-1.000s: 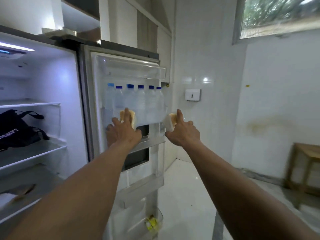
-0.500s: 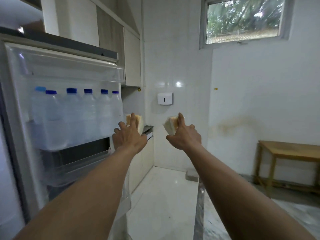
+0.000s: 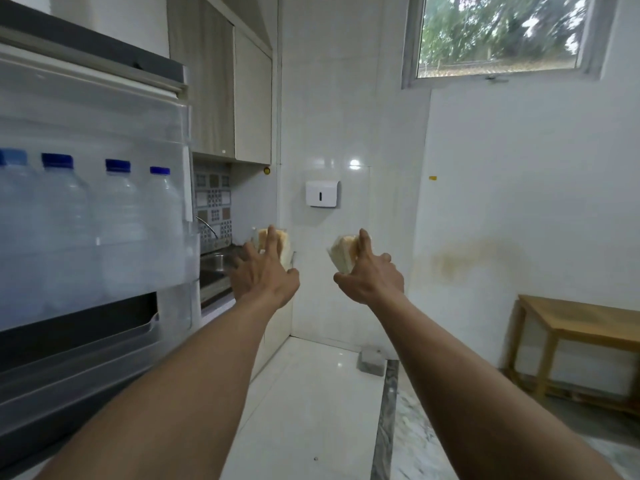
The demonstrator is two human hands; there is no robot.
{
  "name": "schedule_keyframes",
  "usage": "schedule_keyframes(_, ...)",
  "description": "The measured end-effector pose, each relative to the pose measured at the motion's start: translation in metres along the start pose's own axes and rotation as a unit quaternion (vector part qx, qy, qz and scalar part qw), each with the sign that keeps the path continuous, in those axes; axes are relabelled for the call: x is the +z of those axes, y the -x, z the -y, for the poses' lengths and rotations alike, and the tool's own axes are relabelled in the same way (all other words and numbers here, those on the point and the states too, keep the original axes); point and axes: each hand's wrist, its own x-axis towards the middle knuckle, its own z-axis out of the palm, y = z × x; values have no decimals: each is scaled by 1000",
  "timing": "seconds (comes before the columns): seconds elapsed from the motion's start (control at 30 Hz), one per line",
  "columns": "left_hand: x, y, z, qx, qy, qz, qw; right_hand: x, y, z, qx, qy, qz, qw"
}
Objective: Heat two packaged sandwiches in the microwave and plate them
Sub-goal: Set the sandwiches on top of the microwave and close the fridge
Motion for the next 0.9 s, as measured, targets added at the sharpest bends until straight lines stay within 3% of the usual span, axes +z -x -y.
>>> schedule_keyframes(0.7, 170, -235, -16, 24, -14, -14, 1000, 127, -256, -9, -8, -29, -7, 1000)
schedule_keyframes(0.9, 215, -290, -15, -22, -27, -22, 999, 172, -335, -14, -52, -41, 15, 998)
